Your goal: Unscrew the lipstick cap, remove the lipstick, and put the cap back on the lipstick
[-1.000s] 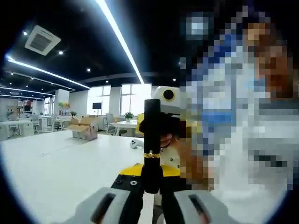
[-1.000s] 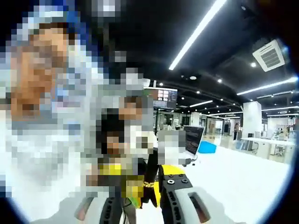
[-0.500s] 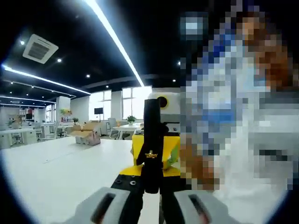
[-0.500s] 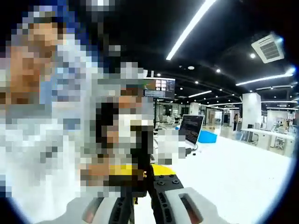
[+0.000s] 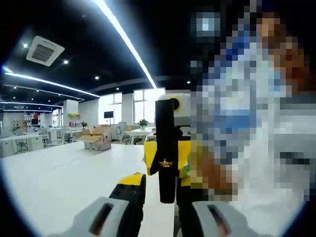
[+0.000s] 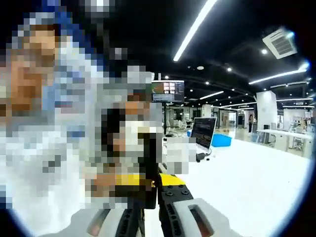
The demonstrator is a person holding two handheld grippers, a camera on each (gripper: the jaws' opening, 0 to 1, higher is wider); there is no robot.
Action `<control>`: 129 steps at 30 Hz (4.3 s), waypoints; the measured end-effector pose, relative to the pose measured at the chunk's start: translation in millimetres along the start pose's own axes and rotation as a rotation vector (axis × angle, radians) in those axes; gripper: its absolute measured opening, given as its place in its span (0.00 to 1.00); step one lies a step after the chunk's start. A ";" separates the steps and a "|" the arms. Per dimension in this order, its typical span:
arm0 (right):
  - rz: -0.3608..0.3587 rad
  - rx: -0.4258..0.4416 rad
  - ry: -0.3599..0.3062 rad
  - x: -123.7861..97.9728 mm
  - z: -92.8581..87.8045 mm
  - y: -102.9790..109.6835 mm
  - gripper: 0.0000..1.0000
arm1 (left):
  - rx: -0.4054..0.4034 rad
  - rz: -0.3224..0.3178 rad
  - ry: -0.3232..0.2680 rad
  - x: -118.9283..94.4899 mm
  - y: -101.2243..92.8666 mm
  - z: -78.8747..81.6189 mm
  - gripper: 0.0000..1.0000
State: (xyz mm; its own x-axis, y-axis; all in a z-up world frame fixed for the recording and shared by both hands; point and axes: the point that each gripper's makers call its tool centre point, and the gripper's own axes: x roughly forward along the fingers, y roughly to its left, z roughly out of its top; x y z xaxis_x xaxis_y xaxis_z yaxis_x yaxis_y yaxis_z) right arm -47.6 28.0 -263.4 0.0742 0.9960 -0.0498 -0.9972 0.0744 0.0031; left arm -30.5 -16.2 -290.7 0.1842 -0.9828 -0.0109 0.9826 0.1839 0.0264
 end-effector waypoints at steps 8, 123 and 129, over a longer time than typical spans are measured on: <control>-0.027 0.015 -0.042 -3.4 -7.2 -28.0 0.10 | -0.065 -0.039 0.006 -16.5 8.9 -4.6 0.51; -0.295 0.012 0.037 -97.9 -42.7 -121.0 0.60 | -0.041 0.201 -0.011 -72.1 82.4 -4.0 0.61; -0.347 -0.033 -0.022 -105.3 -8.6 -101.3 0.57 | -0.041 0.243 -0.026 -85.2 83.4 9.1 0.65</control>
State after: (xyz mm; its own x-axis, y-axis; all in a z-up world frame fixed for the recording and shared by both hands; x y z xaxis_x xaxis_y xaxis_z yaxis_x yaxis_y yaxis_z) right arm 45.6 -84.9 -267.0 0.4087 0.9124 -0.0209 -0.9122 0.4076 -0.0424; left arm 35.5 82.7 -278.4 0.4152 -0.9096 0.0168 0.9097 0.4150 -0.0154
